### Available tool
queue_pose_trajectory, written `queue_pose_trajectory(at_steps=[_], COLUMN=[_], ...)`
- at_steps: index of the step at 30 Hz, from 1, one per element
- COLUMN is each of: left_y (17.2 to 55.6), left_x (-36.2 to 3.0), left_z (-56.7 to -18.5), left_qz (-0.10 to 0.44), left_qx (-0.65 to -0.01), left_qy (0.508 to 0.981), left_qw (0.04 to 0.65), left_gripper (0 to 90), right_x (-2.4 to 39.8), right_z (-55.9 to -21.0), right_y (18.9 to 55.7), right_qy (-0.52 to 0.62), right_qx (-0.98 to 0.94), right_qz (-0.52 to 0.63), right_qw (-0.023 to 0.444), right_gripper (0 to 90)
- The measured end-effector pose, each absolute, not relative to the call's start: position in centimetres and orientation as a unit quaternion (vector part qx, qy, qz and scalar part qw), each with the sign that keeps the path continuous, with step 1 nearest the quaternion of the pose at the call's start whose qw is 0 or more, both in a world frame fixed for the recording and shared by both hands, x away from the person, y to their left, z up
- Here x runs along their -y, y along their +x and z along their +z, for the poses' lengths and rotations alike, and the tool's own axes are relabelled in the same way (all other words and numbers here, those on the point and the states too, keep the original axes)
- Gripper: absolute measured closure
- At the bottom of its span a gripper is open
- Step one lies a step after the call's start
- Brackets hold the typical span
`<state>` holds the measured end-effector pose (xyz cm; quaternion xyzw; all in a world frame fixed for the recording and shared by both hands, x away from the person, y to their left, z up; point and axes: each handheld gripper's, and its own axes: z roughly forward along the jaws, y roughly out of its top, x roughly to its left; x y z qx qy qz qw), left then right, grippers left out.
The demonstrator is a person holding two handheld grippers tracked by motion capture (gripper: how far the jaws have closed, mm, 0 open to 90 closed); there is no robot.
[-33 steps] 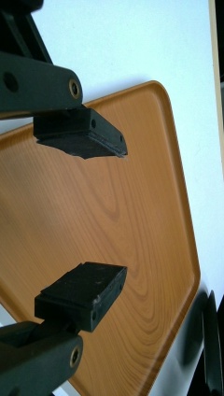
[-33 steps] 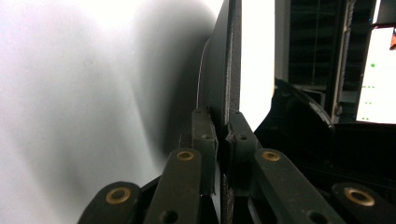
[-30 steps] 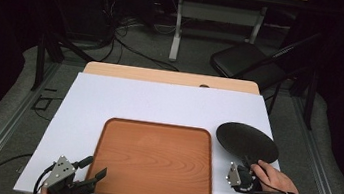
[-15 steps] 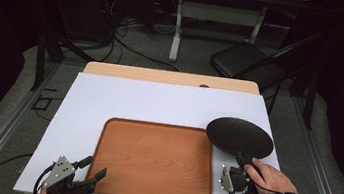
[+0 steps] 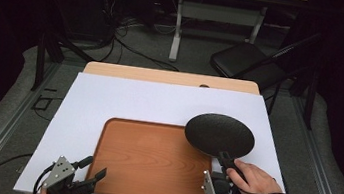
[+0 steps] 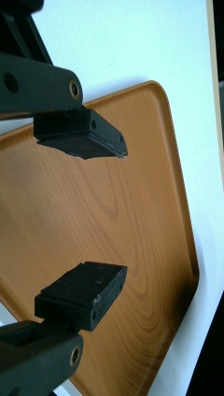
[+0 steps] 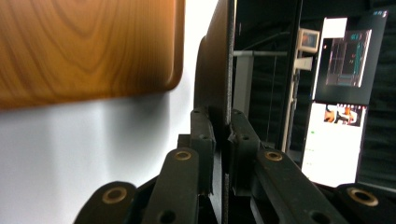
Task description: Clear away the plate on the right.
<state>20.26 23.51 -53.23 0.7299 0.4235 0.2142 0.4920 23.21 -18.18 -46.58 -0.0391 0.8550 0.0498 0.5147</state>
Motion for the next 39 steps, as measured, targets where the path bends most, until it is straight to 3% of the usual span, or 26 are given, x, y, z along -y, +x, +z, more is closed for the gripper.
queue_pose_trajectory(at_steps=[22, 39], left_y=[20.0, 20.0], left_x=[-24.2, -24.4], left_z=[-52.8, -52.7], left_qz=[0.225, 0.224], left_qx=[-0.426, -0.424], left_qy=[0.72, 0.722], left_qw=[0.5, 0.5], left_gripper=[36.0, 36.4], right_x=[9.2, 6.2], right_z=[-47.6, -50.1], right_y=[22.1, 23.2], right_qy=[-0.133, -0.139], right_qx=[-0.852, -0.864], right_qz=[0.103, 0.114], right_qw=[0.497, 0.47], right_gripper=[81.5, 80.6])
